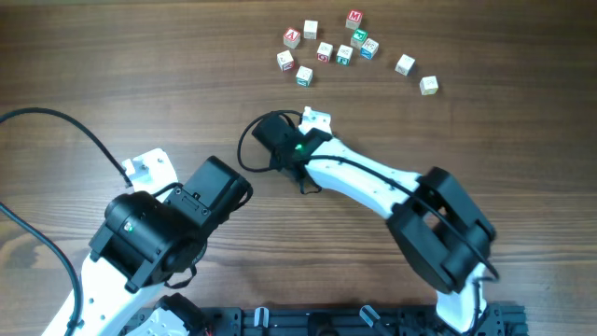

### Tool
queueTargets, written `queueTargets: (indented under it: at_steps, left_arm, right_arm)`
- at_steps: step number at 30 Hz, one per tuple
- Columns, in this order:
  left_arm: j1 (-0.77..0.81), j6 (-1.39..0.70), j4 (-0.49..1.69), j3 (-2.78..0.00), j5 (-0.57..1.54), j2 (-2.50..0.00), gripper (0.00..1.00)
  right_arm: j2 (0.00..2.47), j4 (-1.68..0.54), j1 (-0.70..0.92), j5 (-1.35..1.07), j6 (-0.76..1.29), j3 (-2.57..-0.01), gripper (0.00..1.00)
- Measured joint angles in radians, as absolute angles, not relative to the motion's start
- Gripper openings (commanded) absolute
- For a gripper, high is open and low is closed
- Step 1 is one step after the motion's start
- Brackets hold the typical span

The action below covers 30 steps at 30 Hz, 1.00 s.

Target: Form a circle

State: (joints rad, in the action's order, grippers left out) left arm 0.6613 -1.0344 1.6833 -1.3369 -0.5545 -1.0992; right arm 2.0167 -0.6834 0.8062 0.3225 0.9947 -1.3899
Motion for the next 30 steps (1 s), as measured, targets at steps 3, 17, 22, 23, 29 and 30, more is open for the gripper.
queueTargets:
  at_steps: [3,17,22,23,29,30]
  left_arm:
    - [0.661,-1.034,1.683,-1.337,-0.554,-1.099,1.00]
    - [0.661,-1.034,1.683,-1.337,-0.554,-1.099,1.00]
    - [0.661,-1.034,1.683,-1.337,-0.554,-1.099,1.00]
    - [0.661,-1.034,1.683,-1.337,-0.554,-1.099,1.00]
    - [0.661,-1.034,1.683,-1.337,-0.554,-1.099,1.00]
    - [0.661,-1.034,1.683,-1.337,-0.554,-1.099,1.00]
  right_arm:
    - [1.947,-0.711,0.806,0.287,0.994,-1.390,0.99]
    - [1.964,-0.648,0.806,0.228,1.126,-1.378,0.92]
    - [1.987,-0.623,0.806,0.283,1.133,-1.375,0.85]
    - [1.987,-0.601,0.806,0.297,1.132,-1.375,0.82]
    - [1.987,-0.573,0.806,0.319,1.110,-1.375,0.75]
    - [1.987,-0.571,0.806,0.322,1.110,-1.375,0.75]
